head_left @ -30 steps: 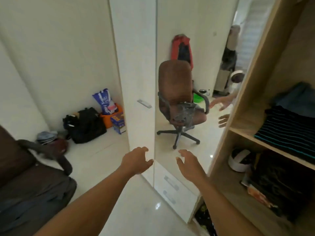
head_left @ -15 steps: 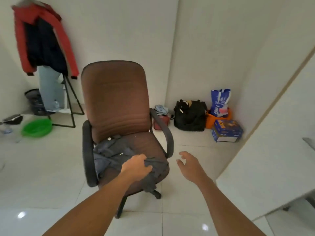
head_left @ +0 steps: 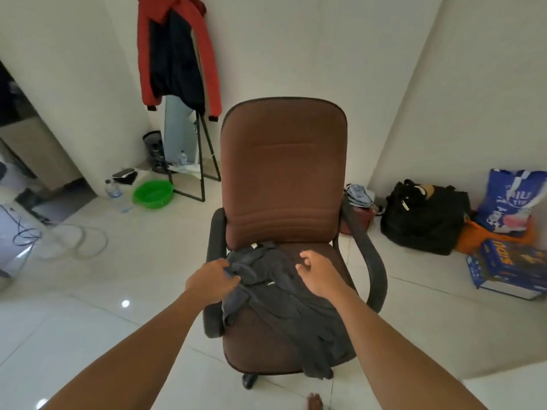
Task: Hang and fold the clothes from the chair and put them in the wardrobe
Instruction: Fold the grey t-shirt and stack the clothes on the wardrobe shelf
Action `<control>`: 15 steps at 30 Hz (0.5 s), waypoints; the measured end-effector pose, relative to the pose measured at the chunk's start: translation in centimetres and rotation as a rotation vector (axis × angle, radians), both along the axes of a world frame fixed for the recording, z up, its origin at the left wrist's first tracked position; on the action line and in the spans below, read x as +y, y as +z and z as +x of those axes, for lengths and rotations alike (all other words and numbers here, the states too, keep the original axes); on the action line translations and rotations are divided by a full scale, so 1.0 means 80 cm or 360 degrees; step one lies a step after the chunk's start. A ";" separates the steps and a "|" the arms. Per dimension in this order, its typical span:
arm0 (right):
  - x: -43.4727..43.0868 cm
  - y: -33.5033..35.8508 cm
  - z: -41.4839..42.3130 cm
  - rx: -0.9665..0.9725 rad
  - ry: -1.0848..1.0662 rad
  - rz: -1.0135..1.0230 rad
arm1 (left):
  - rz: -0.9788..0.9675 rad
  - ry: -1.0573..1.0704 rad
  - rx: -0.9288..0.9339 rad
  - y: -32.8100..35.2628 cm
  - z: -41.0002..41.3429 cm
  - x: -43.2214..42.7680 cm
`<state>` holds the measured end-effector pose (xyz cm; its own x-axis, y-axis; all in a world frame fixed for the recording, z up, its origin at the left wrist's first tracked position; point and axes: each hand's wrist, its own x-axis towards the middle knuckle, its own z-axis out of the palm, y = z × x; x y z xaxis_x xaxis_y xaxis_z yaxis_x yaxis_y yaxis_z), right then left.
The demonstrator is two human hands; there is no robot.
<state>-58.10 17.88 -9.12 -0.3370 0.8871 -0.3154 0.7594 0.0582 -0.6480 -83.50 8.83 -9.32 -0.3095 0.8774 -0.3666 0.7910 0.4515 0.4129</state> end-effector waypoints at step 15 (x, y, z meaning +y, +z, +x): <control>0.306 -0.301 -0.131 -0.0307 0.0430 -0.0328 | -0.0247 0.0538 -0.0338 -0.272 -0.053 0.268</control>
